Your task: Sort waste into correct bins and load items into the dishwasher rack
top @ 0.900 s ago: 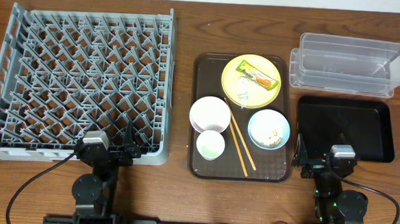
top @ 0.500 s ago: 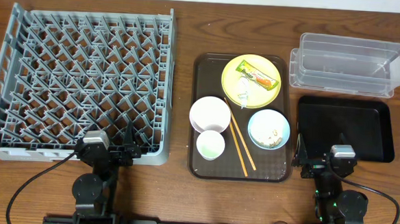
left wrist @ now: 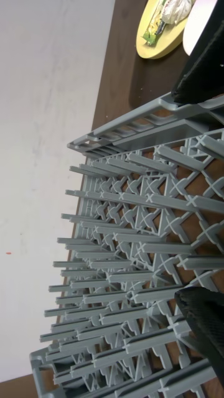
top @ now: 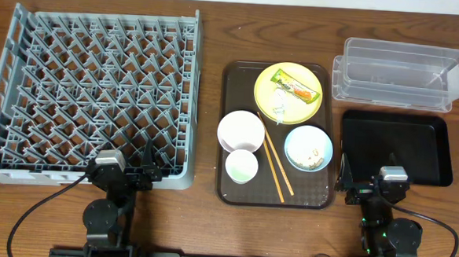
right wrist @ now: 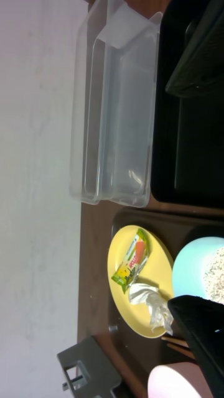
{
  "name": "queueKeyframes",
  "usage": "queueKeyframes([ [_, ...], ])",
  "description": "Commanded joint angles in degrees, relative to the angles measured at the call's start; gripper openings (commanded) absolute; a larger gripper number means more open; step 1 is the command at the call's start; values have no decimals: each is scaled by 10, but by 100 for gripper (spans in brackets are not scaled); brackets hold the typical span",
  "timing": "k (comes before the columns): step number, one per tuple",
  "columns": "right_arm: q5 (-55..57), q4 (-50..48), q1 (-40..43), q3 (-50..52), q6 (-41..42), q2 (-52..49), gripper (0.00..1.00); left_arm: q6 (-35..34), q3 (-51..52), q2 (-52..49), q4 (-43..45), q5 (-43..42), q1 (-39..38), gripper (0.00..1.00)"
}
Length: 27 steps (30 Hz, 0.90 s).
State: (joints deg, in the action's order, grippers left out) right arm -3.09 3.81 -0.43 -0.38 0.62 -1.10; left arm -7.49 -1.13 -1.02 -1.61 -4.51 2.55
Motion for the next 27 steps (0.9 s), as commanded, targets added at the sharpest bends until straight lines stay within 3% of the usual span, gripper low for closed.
queueKeyframes([
  [1,-2,2,4,1,6,1,99,-1,9,-1,-20,-8,-1,95],
  [20,-31,2,4,-5,6,-10,99,-1,9,-3,-20,-8,-1,95],
  [27,-29,3,4,-52,6,-72,99,-1,9,-3,-20,-8,-1,95],
])
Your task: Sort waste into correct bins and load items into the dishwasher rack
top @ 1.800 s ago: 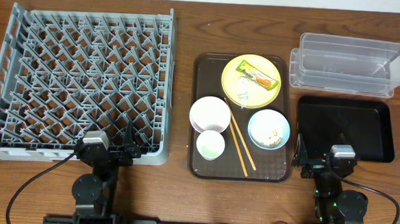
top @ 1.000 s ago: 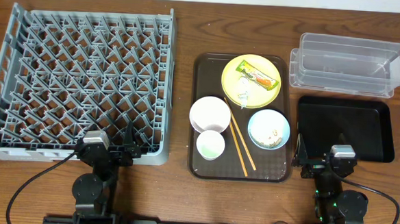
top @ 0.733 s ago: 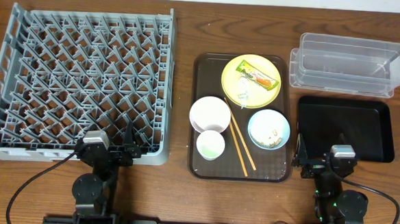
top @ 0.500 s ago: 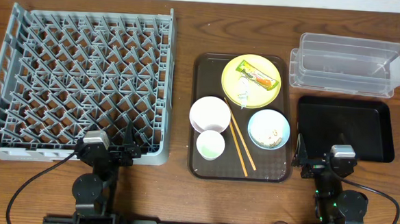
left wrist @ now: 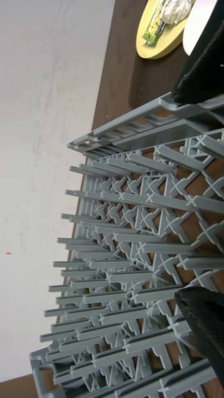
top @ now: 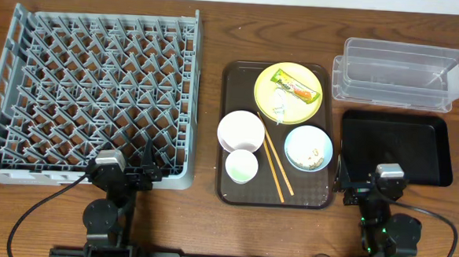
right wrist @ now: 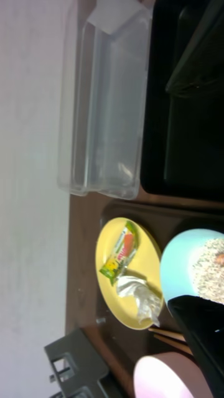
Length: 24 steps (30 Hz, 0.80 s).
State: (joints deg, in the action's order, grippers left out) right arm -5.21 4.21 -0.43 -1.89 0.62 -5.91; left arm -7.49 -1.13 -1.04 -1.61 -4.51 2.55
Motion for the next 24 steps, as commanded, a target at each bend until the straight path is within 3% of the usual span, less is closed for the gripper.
queueKeyframes([
  [1,-8,-1,4,-53,6,-48,99,-1,9,-3,-20,-8,-1,95],
  [10,-71,51,3,-265,6,-336,99,-1,9,-3,-20,-8,-1,95],
  [24,-68,465,-108,-758,-52,-771,99,-1,9,-3,-20,-8,-1,95],
])
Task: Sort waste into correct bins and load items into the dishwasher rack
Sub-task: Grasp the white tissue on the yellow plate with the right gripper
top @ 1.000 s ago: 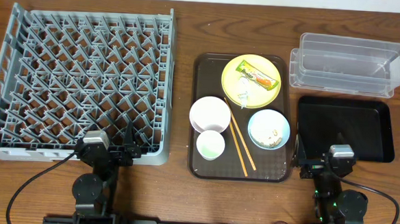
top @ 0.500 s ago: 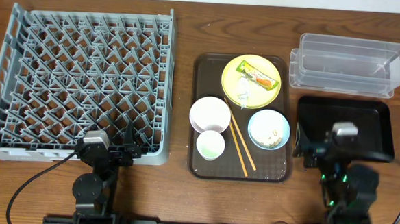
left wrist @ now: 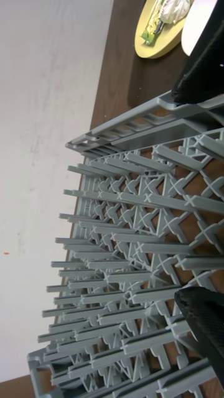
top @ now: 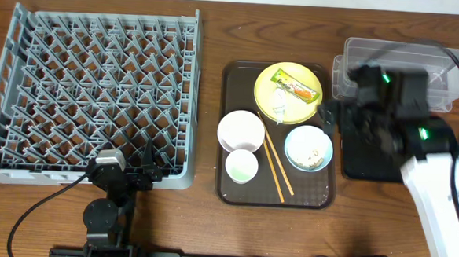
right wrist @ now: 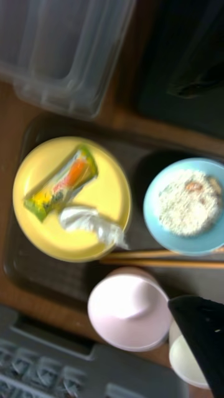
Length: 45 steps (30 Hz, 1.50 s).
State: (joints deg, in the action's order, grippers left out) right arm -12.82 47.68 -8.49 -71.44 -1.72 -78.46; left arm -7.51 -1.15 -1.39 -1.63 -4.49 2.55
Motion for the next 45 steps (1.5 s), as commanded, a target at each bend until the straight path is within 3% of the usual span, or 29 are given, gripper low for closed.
queueKeyframes([
  [1,22,42,-35,-83,-33,-67,99,-1,9,0,-20,-8,-1,95],
  [8,-22,-49,-54,-103,-1,-135,99,-1,9,0,-20,-8,-1,95],
  [12,15,-73,-73,-103,39,-176,88,-1,9,0,-20,-8,-1,95],
  [18,19,-78,-108,-103,75,-251,64,-1,9,0,-20,-8,-1,95],
  [24,63,-79,-132,-103,133,-323,57,-1,9,0,-20,-8,-1,95],
  [32,95,-87,-141,-103,178,-387,38,-1,9,0,-20,-8,-1,95],
  [36,96,-87,-141,-103,184,-396,25,-1,9,0,-20,-8,-1,95],
  [41,96,-76,-130,-127,171,-366,2,-1,9,0,-20,-8,-1,95],
  [45,108,-67,-116,-159,142,-321,4,-1,9,0,-20,-8,-1,95],
])
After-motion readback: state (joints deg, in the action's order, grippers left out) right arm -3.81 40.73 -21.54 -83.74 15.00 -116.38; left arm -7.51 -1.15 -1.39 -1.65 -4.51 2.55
